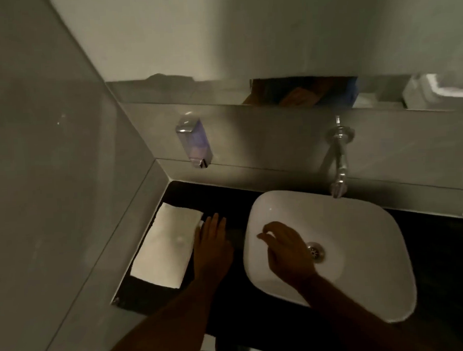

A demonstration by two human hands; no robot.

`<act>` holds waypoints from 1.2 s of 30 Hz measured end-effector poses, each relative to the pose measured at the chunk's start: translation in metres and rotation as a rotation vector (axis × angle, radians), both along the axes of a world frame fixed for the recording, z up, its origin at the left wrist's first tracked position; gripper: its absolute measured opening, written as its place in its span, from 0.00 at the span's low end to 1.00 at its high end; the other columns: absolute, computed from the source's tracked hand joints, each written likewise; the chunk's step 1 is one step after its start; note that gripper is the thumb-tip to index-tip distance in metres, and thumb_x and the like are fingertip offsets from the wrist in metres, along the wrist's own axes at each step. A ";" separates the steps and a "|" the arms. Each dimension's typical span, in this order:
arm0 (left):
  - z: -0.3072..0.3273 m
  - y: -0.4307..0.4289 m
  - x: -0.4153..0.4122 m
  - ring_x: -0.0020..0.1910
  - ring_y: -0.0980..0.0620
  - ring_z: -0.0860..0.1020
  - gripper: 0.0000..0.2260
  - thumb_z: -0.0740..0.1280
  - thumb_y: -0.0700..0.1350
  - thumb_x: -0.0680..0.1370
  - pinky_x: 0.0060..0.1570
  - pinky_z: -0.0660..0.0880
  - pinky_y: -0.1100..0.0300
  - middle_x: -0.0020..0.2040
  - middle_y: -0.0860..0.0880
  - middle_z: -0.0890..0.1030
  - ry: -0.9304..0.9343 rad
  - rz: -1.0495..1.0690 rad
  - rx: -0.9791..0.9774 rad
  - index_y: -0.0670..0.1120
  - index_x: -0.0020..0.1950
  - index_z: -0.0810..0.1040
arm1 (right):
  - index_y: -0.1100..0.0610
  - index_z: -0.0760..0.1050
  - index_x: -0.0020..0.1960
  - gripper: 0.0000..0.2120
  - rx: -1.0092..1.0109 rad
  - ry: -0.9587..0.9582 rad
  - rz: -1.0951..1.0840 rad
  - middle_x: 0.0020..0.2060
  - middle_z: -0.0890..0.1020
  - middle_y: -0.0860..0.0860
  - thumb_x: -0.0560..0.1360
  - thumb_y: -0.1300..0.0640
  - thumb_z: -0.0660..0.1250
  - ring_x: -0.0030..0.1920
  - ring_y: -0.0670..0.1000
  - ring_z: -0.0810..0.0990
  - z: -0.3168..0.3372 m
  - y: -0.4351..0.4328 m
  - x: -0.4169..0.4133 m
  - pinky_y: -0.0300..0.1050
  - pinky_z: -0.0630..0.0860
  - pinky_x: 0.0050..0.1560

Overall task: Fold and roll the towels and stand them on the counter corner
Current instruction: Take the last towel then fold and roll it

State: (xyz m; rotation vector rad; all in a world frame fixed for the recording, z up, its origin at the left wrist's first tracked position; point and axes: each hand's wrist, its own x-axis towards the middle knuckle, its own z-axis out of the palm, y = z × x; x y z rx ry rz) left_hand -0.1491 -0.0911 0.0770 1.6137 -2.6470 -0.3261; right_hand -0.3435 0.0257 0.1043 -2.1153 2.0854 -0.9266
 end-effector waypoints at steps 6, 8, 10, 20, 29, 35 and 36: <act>-0.065 -0.034 0.144 0.82 0.46 0.56 0.30 0.61 0.50 0.81 0.81 0.48 0.47 0.83 0.47 0.60 -0.095 0.116 0.282 0.49 0.82 0.57 | 0.55 0.80 0.59 0.15 0.266 0.008 0.168 0.57 0.80 0.52 0.74 0.60 0.65 0.59 0.54 0.78 -0.029 -0.064 0.131 0.46 0.76 0.58; -0.085 -0.034 0.184 0.82 0.44 0.55 0.34 0.64 0.50 0.79 0.81 0.47 0.45 0.84 0.46 0.57 -0.212 0.089 0.358 0.49 0.83 0.55 | 0.54 0.80 0.59 0.15 0.372 -0.020 0.180 0.57 0.80 0.52 0.73 0.59 0.64 0.58 0.55 0.78 -0.047 -0.072 0.160 0.48 0.77 0.55; -0.105 -0.037 0.215 0.81 0.40 0.59 0.39 0.70 0.45 0.75 0.80 0.53 0.40 0.83 0.44 0.58 -0.218 0.039 0.345 0.50 0.83 0.57 | 0.53 0.79 0.59 0.16 0.454 -0.036 0.187 0.57 0.79 0.51 0.74 0.59 0.63 0.57 0.55 0.79 -0.061 -0.076 0.181 0.49 0.78 0.53; -0.135 -0.087 0.258 0.51 0.38 0.83 0.17 0.61 0.47 0.81 0.63 0.72 0.44 0.54 0.38 0.85 0.127 -0.093 -0.120 0.38 0.58 0.83 | 0.49 0.62 0.77 0.32 0.713 -0.051 0.252 0.75 0.67 0.55 0.74 0.52 0.67 0.72 0.60 0.66 -0.104 -0.103 0.237 0.57 0.68 0.71; -0.108 -0.036 0.213 0.42 0.44 0.81 0.17 0.62 0.59 0.77 0.52 0.76 0.48 0.41 0.46 0.82 -0.086 -0.198 0.158 0.47 0.47 0.79 | 0.51 0.79 0.56 0.16 0.603 0.186 0.183 0.60 0.80 0.54 0.70 0.49 0.65 0.63 0.60 0.77 -0.117 -0.109 0.236 0.57 0.66 0.67; -0.113 -0.020 0.237 0.57 0.44 0.78 0.29 0.65 0.54 0.67 0.57 0.75 0.45 0.57 0.48 0.82 -0.090 -0.289 0.251 0.52 0.68 0.71 | 0.48 0.78 0.65 0.16 0.855 -0.012 0.186 0.62 0.81 0.50 0.77 0.52 0.65 0.62 0.56 0.79 -0.117 -0.088 0.207 0.48 0.73 0.64; -0.112 -0.015 0.239 0.58 0.44 0.78 0.30 0.65 0.55 0.67 0.59 0.75 0.43 0.58 0.48 0.81 -0.084 -0.300 0.250 0.52 0.69 0.70 | 0.48 0.77 0.66 0.16 0.880 -0.044 0.188 0.64 0.80 0.50 0.79 0.50 0.63 0.63 0.55 0.78 -0.115 -0.087 0.206 0.47 0.73 0.64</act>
